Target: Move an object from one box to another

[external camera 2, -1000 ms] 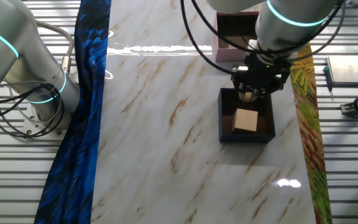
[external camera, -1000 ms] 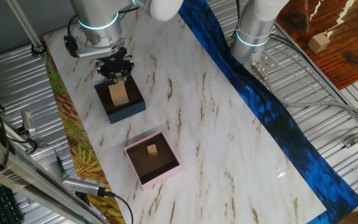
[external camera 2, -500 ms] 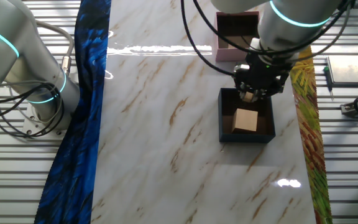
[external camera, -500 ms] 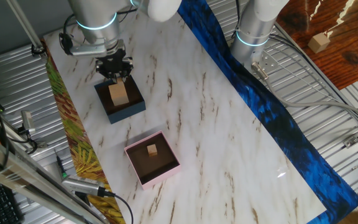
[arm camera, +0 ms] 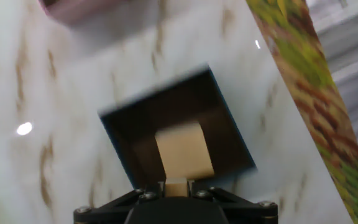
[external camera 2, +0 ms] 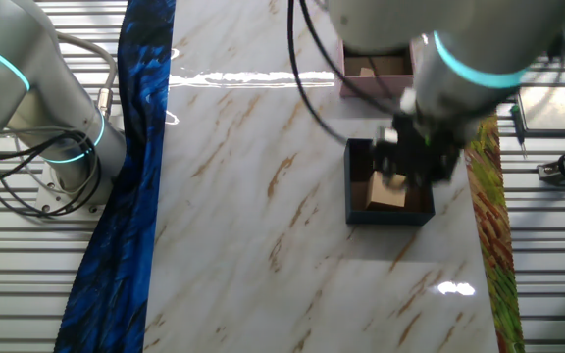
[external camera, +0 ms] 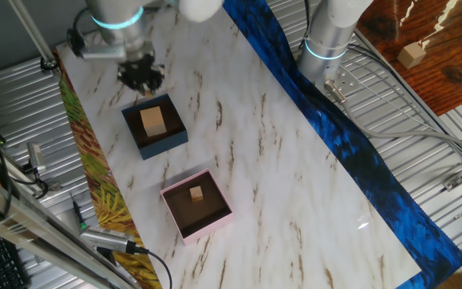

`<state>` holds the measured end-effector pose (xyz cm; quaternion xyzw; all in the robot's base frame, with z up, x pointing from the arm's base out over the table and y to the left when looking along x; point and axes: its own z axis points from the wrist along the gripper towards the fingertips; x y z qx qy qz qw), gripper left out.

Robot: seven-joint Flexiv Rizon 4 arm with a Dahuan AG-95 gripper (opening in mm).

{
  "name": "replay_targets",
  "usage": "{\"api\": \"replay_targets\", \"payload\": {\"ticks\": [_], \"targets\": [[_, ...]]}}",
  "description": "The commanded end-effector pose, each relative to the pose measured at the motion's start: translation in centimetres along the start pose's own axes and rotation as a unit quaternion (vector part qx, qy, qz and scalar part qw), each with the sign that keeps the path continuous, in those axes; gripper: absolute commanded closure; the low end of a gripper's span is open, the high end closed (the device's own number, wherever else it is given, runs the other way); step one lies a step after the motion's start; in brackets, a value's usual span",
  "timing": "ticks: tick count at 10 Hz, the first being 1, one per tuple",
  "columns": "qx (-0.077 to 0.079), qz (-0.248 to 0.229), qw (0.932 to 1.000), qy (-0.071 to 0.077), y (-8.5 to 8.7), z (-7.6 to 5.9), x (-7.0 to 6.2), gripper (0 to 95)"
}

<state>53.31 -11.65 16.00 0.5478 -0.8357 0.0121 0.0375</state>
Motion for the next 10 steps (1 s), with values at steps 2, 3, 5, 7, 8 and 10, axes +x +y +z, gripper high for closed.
{"api": "replay_targets", "payload": {"ticks": [2,3,5,7,8,10], "targets": [[-0.003,-0.018,0.9998,-0.011,-0.3,0.0,1.4,95.0],[-0.003,-0.013,0.9999,-0.011,-0.4,0.3,0.7,95.0],[-0.004,-0.005,0.9999,-0.013,-0.2,0.6,-1.1,95.0],[-0.002,0.021,0.9997,-0.012,0.7,0.5,-5.2,95.0],[-0.001,0.032,0.9994,-0.012,1.4,0.3,-7.4,95.0],[0.0,0.05,0.9987,-0.012,2.7,0.2,-10.8,95.0]]}}
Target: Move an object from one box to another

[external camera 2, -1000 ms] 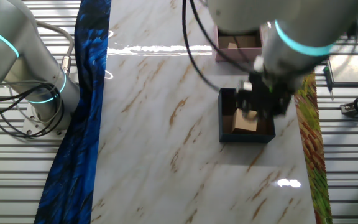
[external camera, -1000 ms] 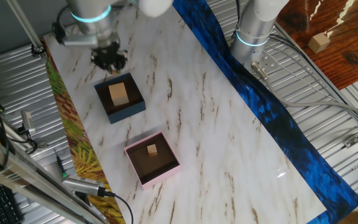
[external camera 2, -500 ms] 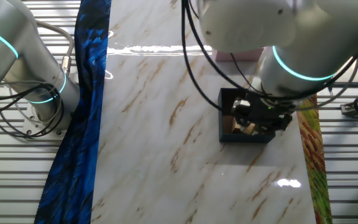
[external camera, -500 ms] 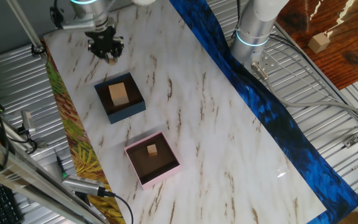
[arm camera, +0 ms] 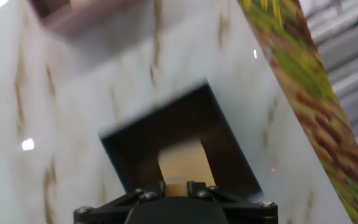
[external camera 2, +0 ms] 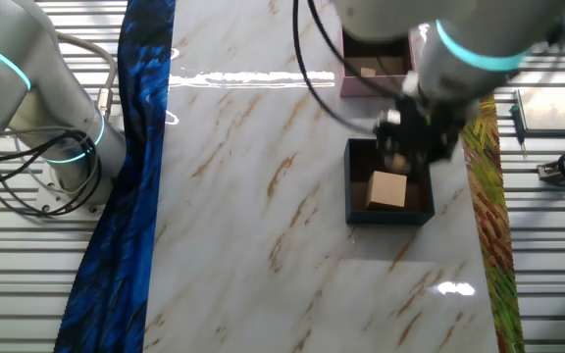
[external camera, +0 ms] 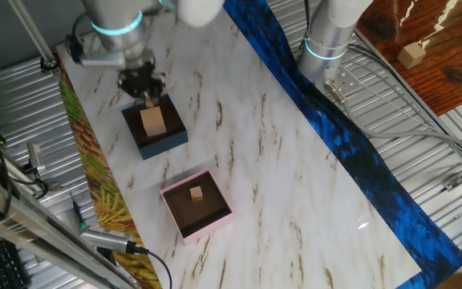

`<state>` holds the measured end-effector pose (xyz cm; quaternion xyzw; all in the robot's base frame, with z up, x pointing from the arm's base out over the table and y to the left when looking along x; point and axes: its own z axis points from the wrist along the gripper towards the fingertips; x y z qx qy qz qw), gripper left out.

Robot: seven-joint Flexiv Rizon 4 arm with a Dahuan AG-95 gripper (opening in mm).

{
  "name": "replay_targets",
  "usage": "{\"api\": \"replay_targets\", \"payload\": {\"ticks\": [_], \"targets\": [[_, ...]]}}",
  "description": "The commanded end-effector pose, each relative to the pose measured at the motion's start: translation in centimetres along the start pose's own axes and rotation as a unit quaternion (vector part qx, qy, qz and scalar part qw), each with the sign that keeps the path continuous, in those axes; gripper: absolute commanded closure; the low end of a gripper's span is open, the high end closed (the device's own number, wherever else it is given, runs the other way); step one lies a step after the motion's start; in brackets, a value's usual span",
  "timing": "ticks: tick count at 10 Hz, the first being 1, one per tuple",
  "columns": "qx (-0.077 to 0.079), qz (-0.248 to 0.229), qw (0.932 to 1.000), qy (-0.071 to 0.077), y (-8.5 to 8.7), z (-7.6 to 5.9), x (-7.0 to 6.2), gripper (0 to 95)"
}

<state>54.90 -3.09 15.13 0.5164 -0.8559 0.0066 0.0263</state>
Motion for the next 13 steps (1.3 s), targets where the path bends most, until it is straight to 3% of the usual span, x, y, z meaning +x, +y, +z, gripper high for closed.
{"api": "replay_targets", "payload": {"ticks": [1,3,6,8,12,13], "targets": [[-0.001,0.017,0.9999,-0.001,1.5,0.2,-3.4,95.0],[-0.002,0.018,0.9998,0.0,1.7,-0.1,-5.2,95.0],[0.0,0.012,0.9999,0.006,1.7,-0.3,-5.4,95.0],[-0.011,-0.032,0.9993,0.012,1.7,-0.3,-5.4,95.0],[-0.023,-0.063,0.9977,0.002,1.7,-0.3,-5.4,95.0],[-0.028,-0.051,0.9983,-0.008,2.3,0.1,-6.7,95.0]]}}
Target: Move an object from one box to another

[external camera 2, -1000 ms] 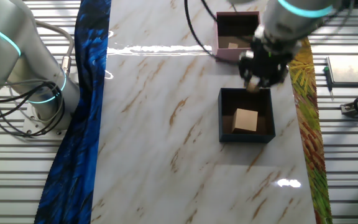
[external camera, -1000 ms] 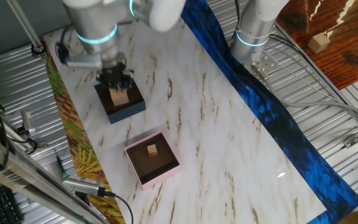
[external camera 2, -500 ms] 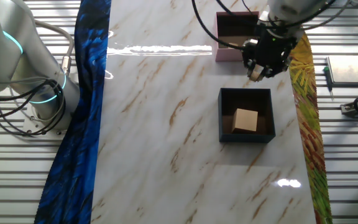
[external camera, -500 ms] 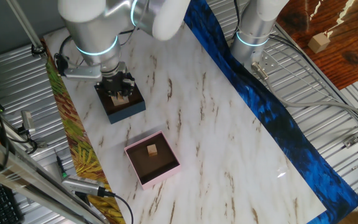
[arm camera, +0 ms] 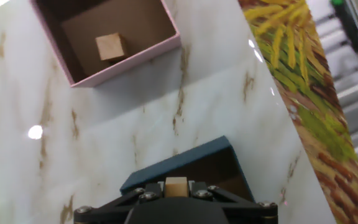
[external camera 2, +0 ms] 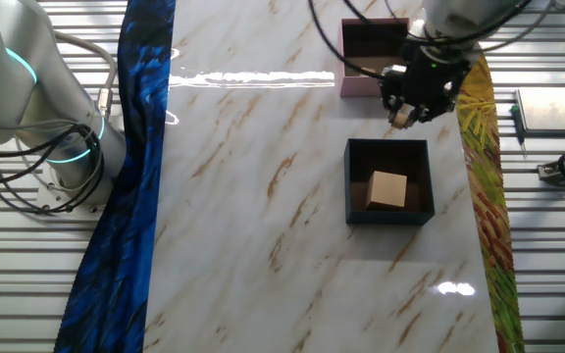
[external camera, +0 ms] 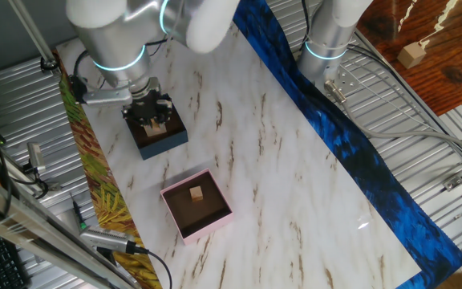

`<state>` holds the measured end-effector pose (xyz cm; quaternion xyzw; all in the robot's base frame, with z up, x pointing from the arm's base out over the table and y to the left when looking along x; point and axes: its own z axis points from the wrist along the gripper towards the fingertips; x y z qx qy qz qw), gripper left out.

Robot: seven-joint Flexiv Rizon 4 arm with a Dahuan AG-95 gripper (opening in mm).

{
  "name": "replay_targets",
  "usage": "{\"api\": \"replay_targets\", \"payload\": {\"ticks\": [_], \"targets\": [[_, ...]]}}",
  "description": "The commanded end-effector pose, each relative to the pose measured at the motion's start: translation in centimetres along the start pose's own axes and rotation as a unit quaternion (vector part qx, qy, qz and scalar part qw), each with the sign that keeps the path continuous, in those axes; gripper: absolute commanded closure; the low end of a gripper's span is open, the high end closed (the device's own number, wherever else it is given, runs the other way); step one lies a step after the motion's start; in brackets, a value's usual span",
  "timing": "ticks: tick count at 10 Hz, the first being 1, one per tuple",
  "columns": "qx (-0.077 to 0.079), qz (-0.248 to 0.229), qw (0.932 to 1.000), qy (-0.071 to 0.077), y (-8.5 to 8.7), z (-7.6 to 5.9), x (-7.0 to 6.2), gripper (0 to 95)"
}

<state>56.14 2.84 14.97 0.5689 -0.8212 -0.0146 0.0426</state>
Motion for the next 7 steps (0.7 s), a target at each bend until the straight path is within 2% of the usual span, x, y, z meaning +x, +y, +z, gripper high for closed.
{"api": "replay_targets", "payload": {"ticks": [1,2,3,4,5,6,7], "targets": [[-0.008,0.025,0.9994,-0.024,1.2,0.8,-3.3,95.0],[-0.009,0.044,0.9986,-0.029,2.1,1.2,-5.8,95.0],[-0.009,0.069,0.997,-0.033,3.3,1.5,-9.7,95.0],[-0.007,0.087,0.9957,-0.032,4.4,1.8,-12.3,95.0],[-0.006,0.103,0.9941,-0.032,5.3,2.1,-14.1,95.0],[-0.005,0.113,0.9931,-0.032,5.8,2.5,-15.1,95.0],[0.0,0.115,0.9931,-0.024,5.9,2.6,-15.3,95.0]]}}
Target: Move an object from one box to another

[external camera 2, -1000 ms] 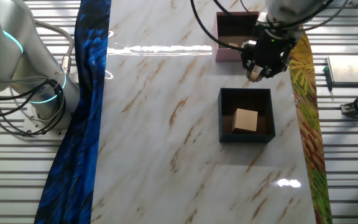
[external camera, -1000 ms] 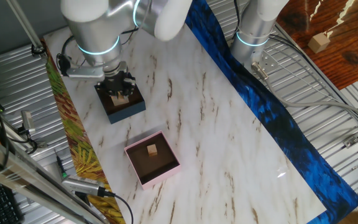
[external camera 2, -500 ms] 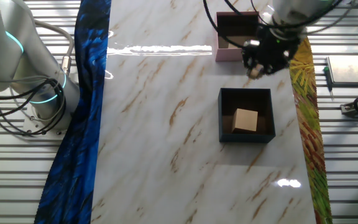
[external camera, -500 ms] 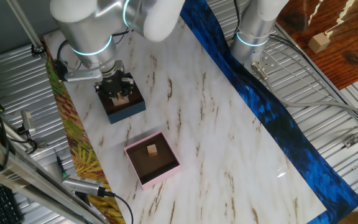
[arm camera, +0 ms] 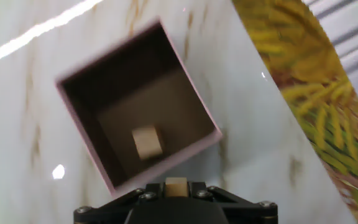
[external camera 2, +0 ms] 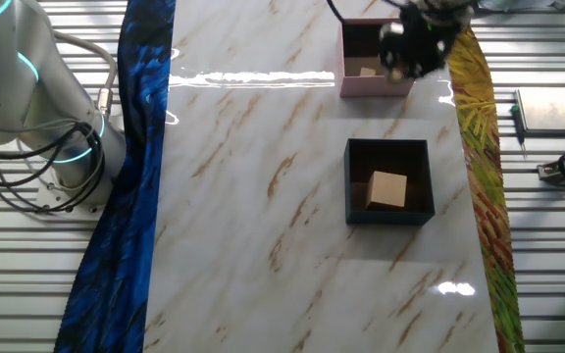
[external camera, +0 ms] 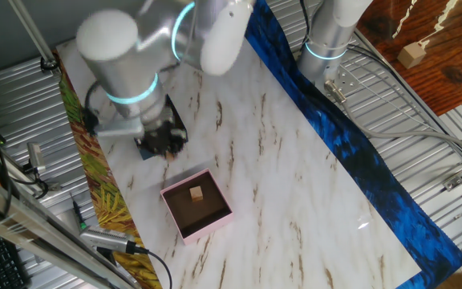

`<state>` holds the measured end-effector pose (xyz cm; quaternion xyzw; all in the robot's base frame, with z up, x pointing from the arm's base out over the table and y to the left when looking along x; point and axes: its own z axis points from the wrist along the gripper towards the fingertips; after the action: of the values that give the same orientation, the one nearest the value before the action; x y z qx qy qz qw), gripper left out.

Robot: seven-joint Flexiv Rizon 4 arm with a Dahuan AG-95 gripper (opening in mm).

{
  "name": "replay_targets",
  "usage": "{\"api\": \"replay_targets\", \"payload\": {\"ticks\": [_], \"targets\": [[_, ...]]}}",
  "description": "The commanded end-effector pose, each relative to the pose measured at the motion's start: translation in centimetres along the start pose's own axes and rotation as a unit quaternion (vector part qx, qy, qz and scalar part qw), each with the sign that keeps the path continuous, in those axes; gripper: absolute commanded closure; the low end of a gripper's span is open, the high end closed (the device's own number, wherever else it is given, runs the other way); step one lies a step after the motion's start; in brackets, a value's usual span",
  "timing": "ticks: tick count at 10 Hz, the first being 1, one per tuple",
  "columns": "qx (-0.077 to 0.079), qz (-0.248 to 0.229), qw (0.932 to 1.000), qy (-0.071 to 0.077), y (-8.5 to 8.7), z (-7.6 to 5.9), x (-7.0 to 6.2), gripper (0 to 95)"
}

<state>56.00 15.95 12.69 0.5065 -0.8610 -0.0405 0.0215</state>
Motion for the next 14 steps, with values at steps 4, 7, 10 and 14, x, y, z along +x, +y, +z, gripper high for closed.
{"api": "replay_targets", "payload": {"ticks": [4,7,10,14], "targets": [[0.004,-0.022,0.9997,0.01,1.7,0.8,-2.7,95.0],[0.008,-0.048,0.9987,0.013,2.0,0.5,-1.8,95.0],[0.002,-0.037,0.9993,-0.004,3.8,1.5,-3.4,95.0],[-0.002,-0.02,0.9997,-0.014,7.1,3.1,-7.7,95.0]]}}
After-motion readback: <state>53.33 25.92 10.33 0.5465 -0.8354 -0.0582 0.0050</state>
